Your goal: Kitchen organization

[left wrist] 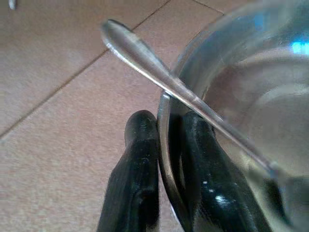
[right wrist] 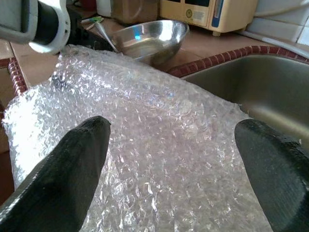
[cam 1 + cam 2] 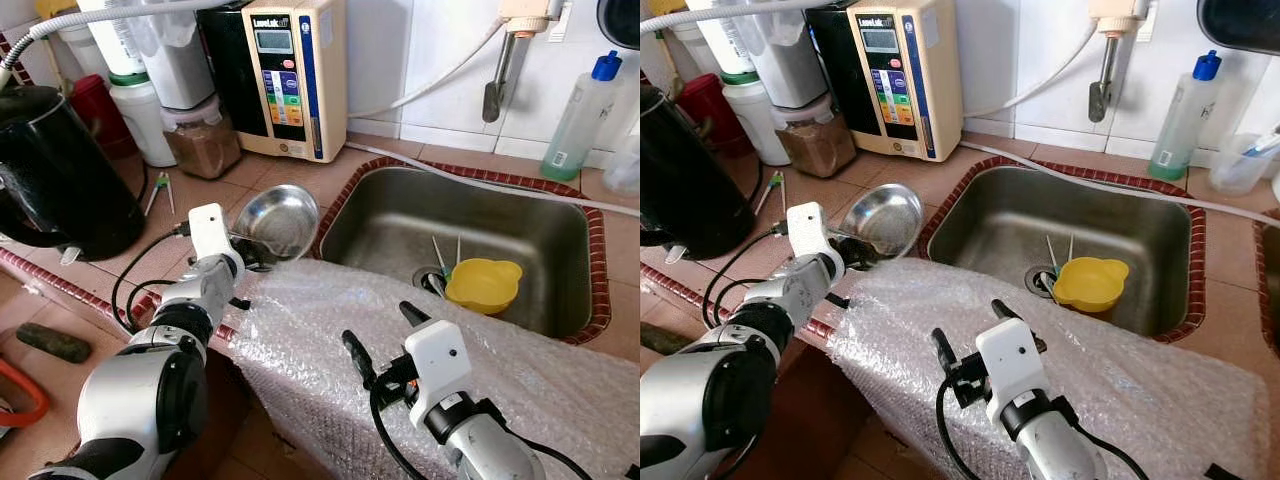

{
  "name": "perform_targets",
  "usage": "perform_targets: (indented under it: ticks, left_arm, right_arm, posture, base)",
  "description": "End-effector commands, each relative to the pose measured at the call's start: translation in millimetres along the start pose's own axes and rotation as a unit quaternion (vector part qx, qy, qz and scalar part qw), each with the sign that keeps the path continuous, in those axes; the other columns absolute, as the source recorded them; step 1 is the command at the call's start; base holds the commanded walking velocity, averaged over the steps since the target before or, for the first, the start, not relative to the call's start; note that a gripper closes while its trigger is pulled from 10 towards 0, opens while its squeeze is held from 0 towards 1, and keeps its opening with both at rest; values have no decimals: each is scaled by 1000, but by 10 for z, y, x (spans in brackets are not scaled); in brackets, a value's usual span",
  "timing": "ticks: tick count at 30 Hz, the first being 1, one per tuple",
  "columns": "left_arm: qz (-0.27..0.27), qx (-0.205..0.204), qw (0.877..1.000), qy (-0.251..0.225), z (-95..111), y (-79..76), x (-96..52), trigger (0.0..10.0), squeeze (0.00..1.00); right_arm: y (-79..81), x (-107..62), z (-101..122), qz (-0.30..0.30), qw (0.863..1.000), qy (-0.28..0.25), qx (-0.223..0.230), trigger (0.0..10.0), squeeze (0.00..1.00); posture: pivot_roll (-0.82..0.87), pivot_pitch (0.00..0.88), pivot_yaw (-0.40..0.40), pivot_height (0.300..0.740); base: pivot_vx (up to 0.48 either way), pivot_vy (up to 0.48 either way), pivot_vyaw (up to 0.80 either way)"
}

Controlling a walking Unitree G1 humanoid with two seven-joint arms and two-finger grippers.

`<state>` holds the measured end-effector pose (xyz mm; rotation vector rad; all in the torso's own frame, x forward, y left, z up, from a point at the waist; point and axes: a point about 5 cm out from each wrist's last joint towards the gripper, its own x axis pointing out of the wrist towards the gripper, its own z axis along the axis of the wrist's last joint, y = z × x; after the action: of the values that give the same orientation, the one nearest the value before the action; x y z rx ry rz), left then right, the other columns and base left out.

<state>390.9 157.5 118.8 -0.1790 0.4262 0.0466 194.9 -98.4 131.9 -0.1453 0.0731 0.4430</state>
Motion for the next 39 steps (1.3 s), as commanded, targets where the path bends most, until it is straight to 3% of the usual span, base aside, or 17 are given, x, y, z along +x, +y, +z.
perform_targets:
  ticks: [1,2,4,5,8,9,10,11,12,25,30,39]
  left_arm:
    - [10,36,999,12,-21,87,-4,0,0]
    - [6,55,998,9,5,86,-4,196,0]
    - [-3,91,996,-3,73,77,-5,2549,0]
    - [-4,95,995,-4,81,75,-5,2549,0]
    - [-19,108,994,-16,131,35,-6,10000,0]
    - [-28,105,994,-20,141,15,-6,10000,0]
    - [-36,112,993,-29,165,-10,-7,10000,224]
    - [-36,118,992,-34,177,-17,-8,10000,224]
    - [-38,120,991,-39,191,-24,-9,10000,1000]
    - [-27,92,995,-29,154,-6,-5,10000,1000]
    - [-14,85,995,-50,230,-1,-9,10000,1000]
    - [-29,27,999,-27,219,-183,-2,10000,1000]
  right_arm:
    - [10,20,15,1,1000,-5,1,10000,353]
    - [5,20,8,0,1000,-4,0,10000,353]
    - [-1,21,-2,-1,1000,-3,0,10000,361]
    - [-1,21,-3,-1,1000,-3,0,10000,361]
    - [2,29,-6,-1,1000,-3,-1,10000,357]
    - [2,32,-8,-2,1000,-3,-1,10000,357]
    - [1,38,-9,-2,1000,-3,-2,10000,361]
    - [1,40,-9,-2,1000,-3,-2,10000,361]
    - [0,45,-8,-3,1000,-4,-2,10000,365]
    - [-16,52,-31,-10,1000,-1,-2,10000,369]
    - [-20,51,-32,-12,1000,0,-2,10000,365]
    - [-15,63,-31,-13,1000,-2,-2,10000,365]
  posture:
    - [-155,19,151,740]
    - [-155,19,151,740]
    - [-153,18,151,740]
    - [-153,18,151,740]
    - [-149,15,152,740]
    - [-147,13,152,740]
    - [-145,14,152,740]
    - [-145,14,152,740]
    - [-142,15,152,740]
    - [-140,21,157,740]
    - [-138,22,158,740]
    - [-135,21,162,740]
  base:
    - [0,0,0]
    - [0,0,0]
    - [0,0,0]
    - [0,0,0]
    - [0,0,0]
    - [0,0,0]
    - [0,0,0]
    - [0,0,0]
    - [0,0,0]
    - [0,0,0]
    - [0,0,0]
    - [0,0,0]
